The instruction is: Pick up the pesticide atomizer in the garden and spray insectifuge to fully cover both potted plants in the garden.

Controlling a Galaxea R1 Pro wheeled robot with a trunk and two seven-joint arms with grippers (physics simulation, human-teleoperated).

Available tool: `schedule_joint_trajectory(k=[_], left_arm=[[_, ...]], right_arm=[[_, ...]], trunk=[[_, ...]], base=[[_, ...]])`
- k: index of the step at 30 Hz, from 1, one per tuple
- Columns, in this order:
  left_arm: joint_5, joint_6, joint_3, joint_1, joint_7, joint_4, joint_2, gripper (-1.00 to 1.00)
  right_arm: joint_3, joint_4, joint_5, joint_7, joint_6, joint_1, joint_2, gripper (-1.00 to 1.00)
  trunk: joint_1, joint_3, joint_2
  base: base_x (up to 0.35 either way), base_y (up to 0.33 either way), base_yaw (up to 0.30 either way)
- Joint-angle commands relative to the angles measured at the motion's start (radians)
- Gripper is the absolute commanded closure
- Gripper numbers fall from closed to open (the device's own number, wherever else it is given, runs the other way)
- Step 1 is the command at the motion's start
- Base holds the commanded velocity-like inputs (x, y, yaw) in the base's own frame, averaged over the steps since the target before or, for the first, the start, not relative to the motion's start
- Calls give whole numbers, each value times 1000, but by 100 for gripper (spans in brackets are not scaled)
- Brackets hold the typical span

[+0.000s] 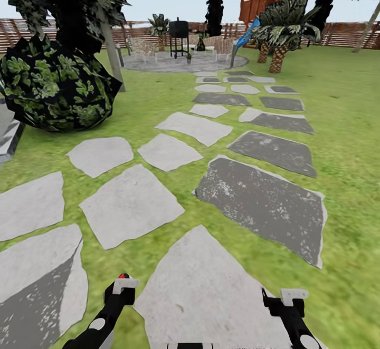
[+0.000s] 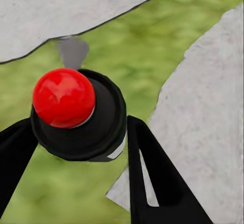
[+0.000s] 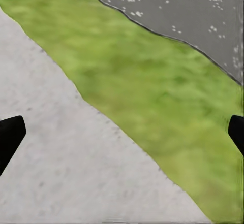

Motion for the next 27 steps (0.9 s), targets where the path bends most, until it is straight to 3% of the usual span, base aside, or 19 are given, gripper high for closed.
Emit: schedule_joint_trajectory(k=[1, 16, 21, 27], left_arm=[[-2, -3, -1, 0, 0, 0, 1, 100], [1, -4, 0, 1, 0, 0, 2, 100], [2, -4, 1, 1, 0, 0, 2, 100], [2, -3, 1, 1, 0, 0, 2, 100]], right_arm=[[1, 1, 0, -3, -3, -1, 0, -100], [2, 7, 2, -2, -3, -1, 2, -100], [2, 7, 1, -2, -3, -1, 4, -100], [2, 7, 3, -1, -3, -1, 24, -100]], trunk=[[0, 0, 0], [0, 17, 0], [0, 23, 0], [0, 30, 0]], base=[[6, 0, -231], [119, 0, -220], [282, 0, -217], [335, 0, -217]])
